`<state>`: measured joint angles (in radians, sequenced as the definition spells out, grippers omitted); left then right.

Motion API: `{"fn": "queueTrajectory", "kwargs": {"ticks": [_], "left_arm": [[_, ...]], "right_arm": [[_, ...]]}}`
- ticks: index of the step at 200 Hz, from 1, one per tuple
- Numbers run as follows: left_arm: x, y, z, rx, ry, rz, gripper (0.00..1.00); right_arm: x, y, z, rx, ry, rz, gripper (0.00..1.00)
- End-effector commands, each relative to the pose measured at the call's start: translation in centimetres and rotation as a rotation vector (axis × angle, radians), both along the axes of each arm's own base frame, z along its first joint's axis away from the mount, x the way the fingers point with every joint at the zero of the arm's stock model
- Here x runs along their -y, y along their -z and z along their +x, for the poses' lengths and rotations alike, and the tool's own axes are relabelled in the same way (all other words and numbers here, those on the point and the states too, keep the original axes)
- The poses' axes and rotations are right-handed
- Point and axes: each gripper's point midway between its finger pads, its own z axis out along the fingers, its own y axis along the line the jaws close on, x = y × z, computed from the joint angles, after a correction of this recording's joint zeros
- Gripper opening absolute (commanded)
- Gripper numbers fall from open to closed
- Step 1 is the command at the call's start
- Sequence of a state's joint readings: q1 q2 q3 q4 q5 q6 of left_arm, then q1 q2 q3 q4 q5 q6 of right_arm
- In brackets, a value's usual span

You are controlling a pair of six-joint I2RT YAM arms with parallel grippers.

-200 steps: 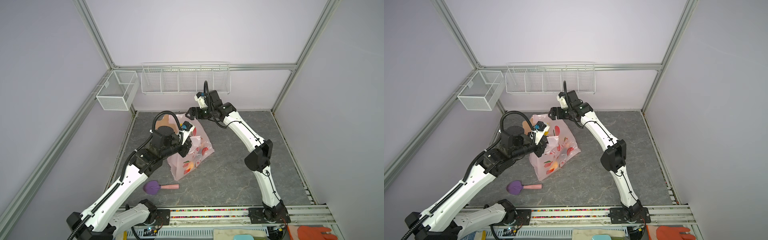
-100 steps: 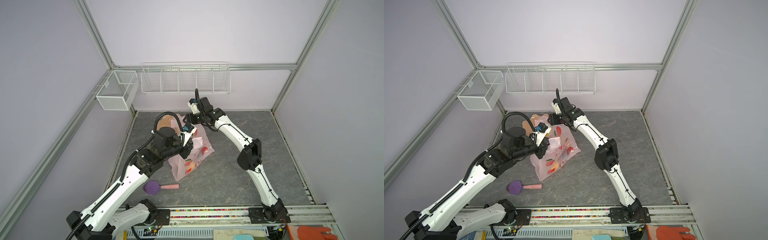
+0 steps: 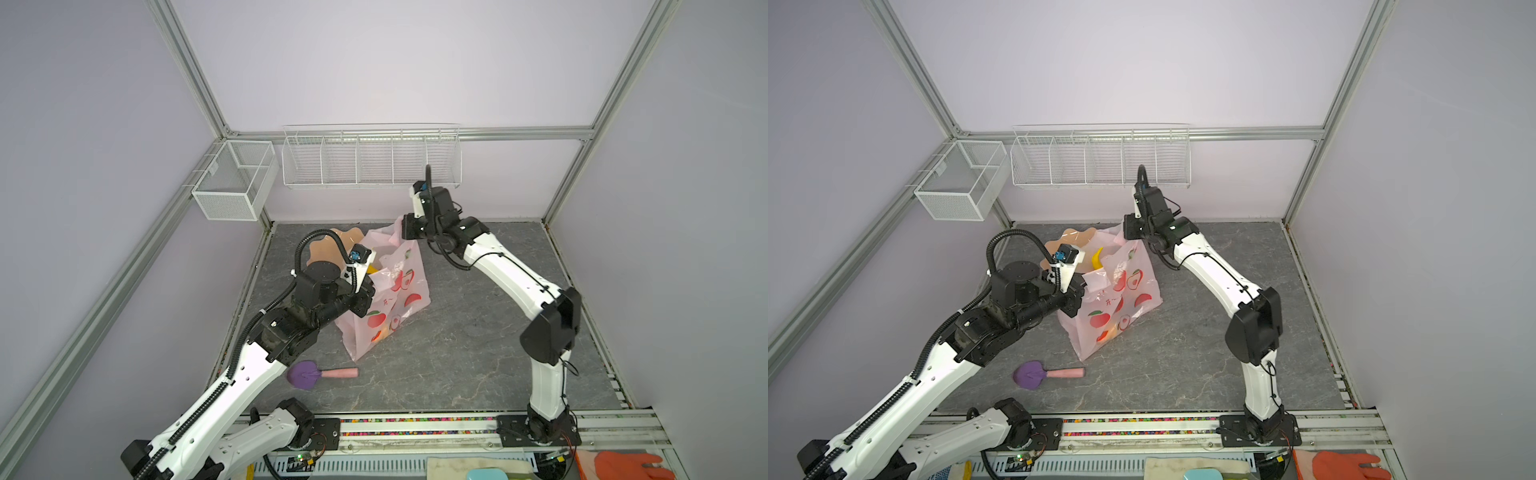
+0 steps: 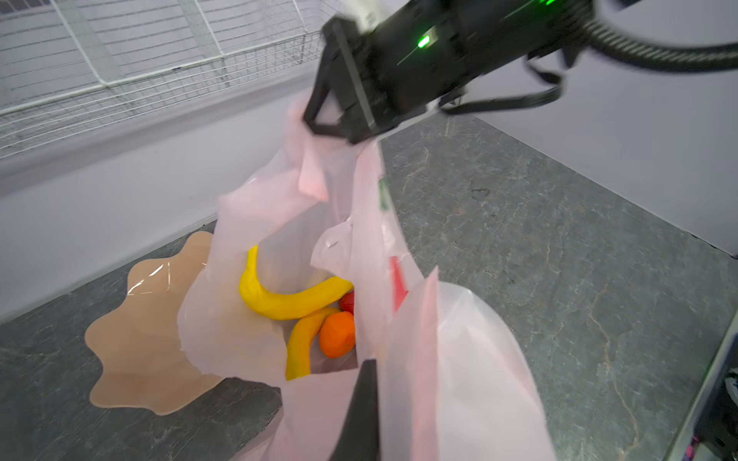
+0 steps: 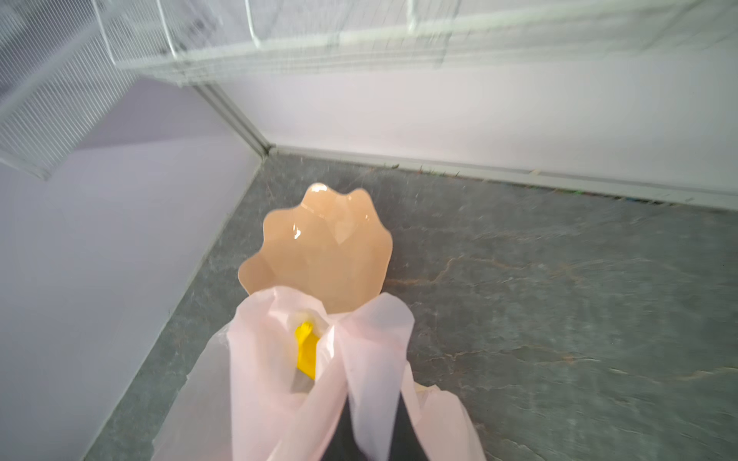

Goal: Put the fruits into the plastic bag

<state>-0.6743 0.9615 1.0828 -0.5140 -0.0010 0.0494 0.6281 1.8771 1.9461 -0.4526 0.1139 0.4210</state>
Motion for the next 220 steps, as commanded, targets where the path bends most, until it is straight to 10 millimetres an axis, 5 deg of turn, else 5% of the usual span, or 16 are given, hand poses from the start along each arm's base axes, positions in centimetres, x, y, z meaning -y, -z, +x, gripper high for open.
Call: {"fn": "queueTrajectory", "kwargs": {"ticks": [1, 49, 97, 151, 220], "left_arm": [[-1.5, -2.7, 2.0, 0.041, -0.098, -0.055, 0.00], [1.1, -7.1, 6.5, 0.135, -0.055, -0.061, 0.00], [4.8, -9.0, 10.2, 0.173, 0.015, -0.093, 0.00], [5.7, -9.6, 12.0, 0.212, 0.043, -0.022, 0.00], [2.3, -9.5, 16.1, 0.241, -0.039, 0.023, 0.00]], "right_arm": [[5.9, -5.4, -0.3, 0.117, 0.192, 0.097, 0.07], [14.8, -8.9, -5.6, 0.198, 0.388, 0.121, 0.07], [20.5, -4.3, -9.3, 0.115, 0.559, 0.194, 0.07], [21.0, -2.0, -10.8, 0.037, 0.582, 0.297, 0.07], [19.2, -1.1, -9.8, 0.018, 0.533, 0.364, 0.07]]}}
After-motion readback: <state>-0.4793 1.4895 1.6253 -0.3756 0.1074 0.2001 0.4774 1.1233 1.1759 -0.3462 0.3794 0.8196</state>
